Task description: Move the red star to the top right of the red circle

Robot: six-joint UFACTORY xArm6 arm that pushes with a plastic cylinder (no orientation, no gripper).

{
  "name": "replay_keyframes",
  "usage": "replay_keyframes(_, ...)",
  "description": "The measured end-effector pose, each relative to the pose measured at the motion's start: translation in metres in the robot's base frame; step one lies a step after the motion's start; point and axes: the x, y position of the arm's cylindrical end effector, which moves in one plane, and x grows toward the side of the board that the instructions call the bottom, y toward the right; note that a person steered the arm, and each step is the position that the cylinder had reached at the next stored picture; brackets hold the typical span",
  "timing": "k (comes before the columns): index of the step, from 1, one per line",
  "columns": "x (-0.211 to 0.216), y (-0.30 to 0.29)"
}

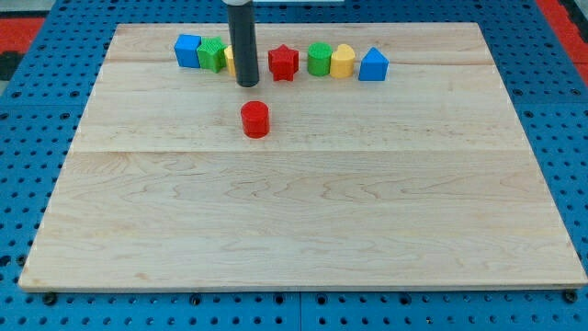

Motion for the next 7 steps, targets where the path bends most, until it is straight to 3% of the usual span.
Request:
replay_keyframes(4,-0.049,0.001)
replay_keyframes(7,-0.059,0.084)
